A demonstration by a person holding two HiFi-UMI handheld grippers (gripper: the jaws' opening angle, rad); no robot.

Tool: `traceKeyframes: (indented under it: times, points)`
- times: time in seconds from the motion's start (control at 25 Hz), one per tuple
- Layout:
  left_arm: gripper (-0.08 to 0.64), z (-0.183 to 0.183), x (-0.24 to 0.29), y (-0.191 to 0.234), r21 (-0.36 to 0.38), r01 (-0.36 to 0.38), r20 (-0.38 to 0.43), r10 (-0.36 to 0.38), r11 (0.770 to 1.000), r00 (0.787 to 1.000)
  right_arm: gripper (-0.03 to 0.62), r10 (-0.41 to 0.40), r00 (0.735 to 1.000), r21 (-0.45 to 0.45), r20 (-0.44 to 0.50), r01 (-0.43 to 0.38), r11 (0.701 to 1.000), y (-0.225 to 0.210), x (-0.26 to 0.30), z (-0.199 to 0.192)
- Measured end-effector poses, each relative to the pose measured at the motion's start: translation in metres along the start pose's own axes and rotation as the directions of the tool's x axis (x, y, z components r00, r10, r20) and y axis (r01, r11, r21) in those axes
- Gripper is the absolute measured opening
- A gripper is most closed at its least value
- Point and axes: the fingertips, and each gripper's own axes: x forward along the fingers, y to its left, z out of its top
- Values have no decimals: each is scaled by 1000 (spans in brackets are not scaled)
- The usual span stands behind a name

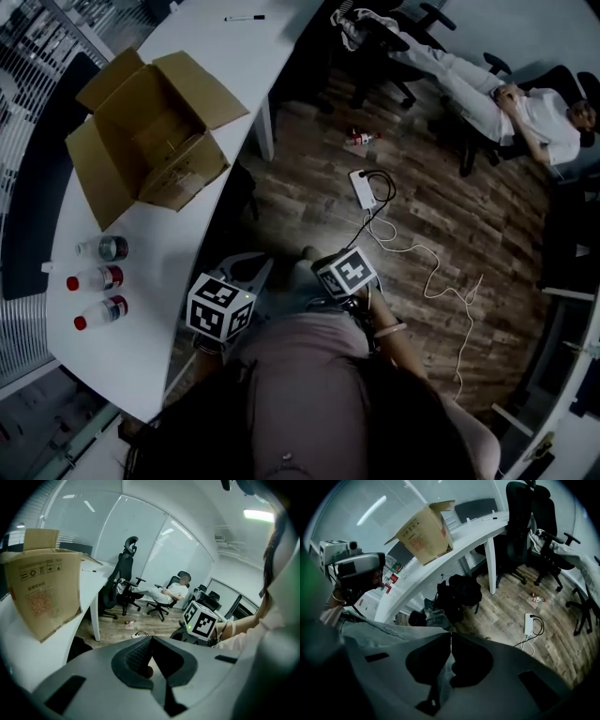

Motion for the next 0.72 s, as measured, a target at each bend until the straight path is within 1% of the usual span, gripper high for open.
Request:
traceKeyframes:
  times: [0.12,0.2,0.32,0.4,0.48,0.64,0.72]
  points:
    - [6,11,28,-9,-31,9,-17,-9,999,1000,29,-21,997,51,76,17,999,-42,-23,-2]
    - [6,22,53,-7,-60,7,-22,-9,998,1000,29,-41,990,101,138,27,994,-78,-38,0]
    - [6,48,92,7,-109,-36,-9,36,993,999,29,-68,972,196,227,23,980,-136,-57,3]
    - [6,73,119,14,-130,-59,15,61,990,998,29,-96,953,239,287,25,971,-174,-74,7]
    - [6,100,144,17,-131,-70,31,75,989,997,28,-143,930,278,337,47,959,-213,-92,11]
    - [6,146,182,17,-93,-78,38,82,993,996,28,-262,879,368,398,108,924,-281,-124,19]
    - [6,168,201,19,-80,-73,46,77,994,996,28,-299,858,407,417,119,906,-313,-132,25]
